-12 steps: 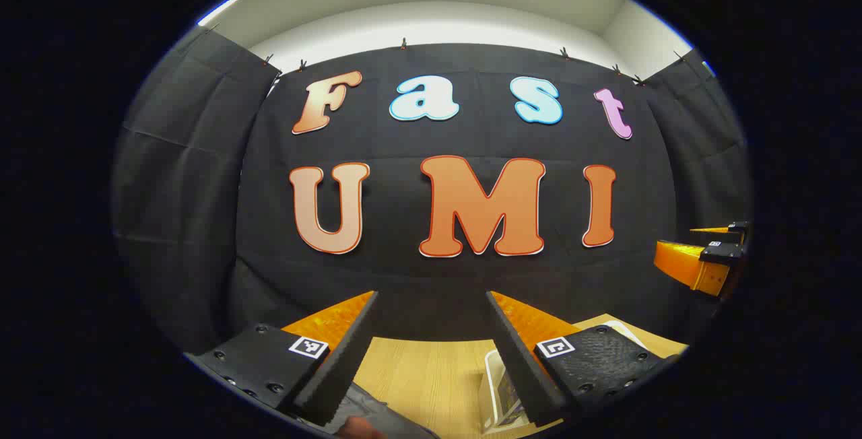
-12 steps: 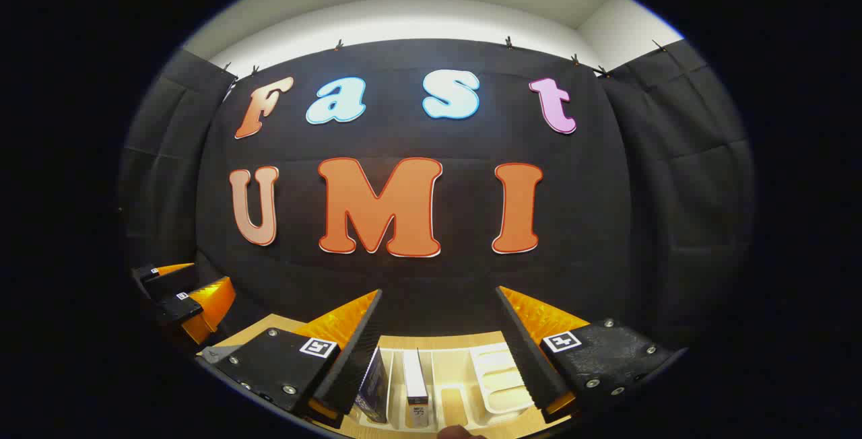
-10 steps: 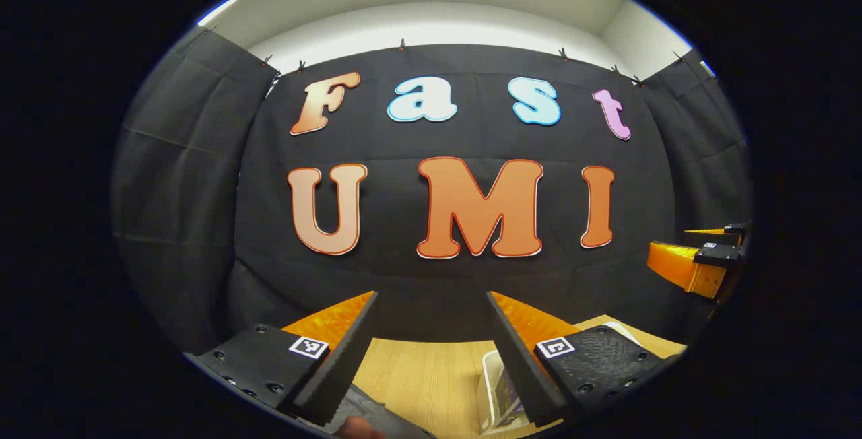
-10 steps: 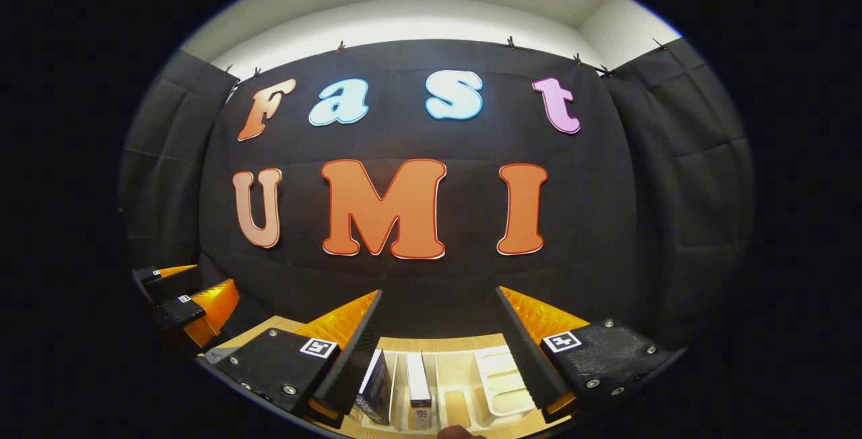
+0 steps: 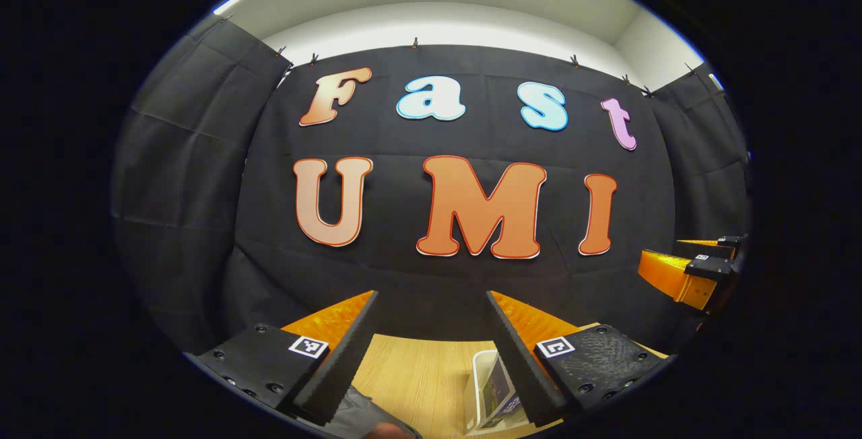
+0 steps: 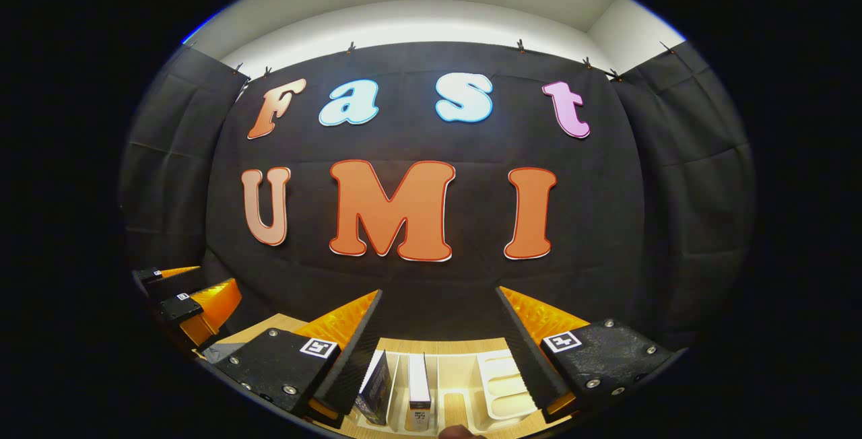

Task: Open the schoolbag, grab two books from the bookshelf and put them into the schoolbag.

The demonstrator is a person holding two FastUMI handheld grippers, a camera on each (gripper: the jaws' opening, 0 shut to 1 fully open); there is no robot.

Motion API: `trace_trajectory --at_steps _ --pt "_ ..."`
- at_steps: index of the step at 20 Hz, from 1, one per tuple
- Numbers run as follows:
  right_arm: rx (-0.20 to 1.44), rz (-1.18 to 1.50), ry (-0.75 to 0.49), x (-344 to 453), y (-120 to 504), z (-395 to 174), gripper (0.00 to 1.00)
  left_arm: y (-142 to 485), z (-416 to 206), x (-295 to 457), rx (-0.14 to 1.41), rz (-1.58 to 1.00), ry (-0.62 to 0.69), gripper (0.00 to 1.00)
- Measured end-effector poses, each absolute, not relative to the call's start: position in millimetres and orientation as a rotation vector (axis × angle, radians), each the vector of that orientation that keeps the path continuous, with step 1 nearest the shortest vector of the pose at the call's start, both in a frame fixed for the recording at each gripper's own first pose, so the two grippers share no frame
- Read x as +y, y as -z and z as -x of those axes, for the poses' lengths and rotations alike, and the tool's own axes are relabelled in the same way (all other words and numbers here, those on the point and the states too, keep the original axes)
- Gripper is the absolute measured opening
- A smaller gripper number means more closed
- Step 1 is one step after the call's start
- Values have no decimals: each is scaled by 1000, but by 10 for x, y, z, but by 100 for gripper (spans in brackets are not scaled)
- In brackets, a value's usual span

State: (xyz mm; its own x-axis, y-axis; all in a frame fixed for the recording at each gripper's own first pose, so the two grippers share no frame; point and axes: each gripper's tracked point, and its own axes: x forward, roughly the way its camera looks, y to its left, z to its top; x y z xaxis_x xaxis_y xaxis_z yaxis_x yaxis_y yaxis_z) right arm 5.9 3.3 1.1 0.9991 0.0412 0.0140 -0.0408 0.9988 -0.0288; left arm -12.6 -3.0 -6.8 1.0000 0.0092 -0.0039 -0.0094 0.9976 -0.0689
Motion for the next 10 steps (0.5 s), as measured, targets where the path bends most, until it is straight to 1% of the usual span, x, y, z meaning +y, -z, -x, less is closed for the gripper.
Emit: trace_trajectory --at_steps 1,2,3,4,5,8,10 --pt "-11 31 -41 37 -2 -55 95 75 143 -20 7 69 -16 96" --pt "-6 31 -40 38 20 -53 100 87 142 -13 8 68 -19 97" --pt "-6 28 -43 43 18 -51 95 92 146 -10 8 65 -21 97" --pt "-2 25 -43 36 17 -46 100 93 153 -9 6 53 -23 97" --pt "-4 22 -47 36 14 -31 95 75 164 9 3 36 -32 96" --pt "-8 31 -49 19 9 -16 95 115 170 -25 7 -9 -25 96" --pt "-14 41 -51 12 7 -9 95 270 163 -28 53 -37 -19 96"
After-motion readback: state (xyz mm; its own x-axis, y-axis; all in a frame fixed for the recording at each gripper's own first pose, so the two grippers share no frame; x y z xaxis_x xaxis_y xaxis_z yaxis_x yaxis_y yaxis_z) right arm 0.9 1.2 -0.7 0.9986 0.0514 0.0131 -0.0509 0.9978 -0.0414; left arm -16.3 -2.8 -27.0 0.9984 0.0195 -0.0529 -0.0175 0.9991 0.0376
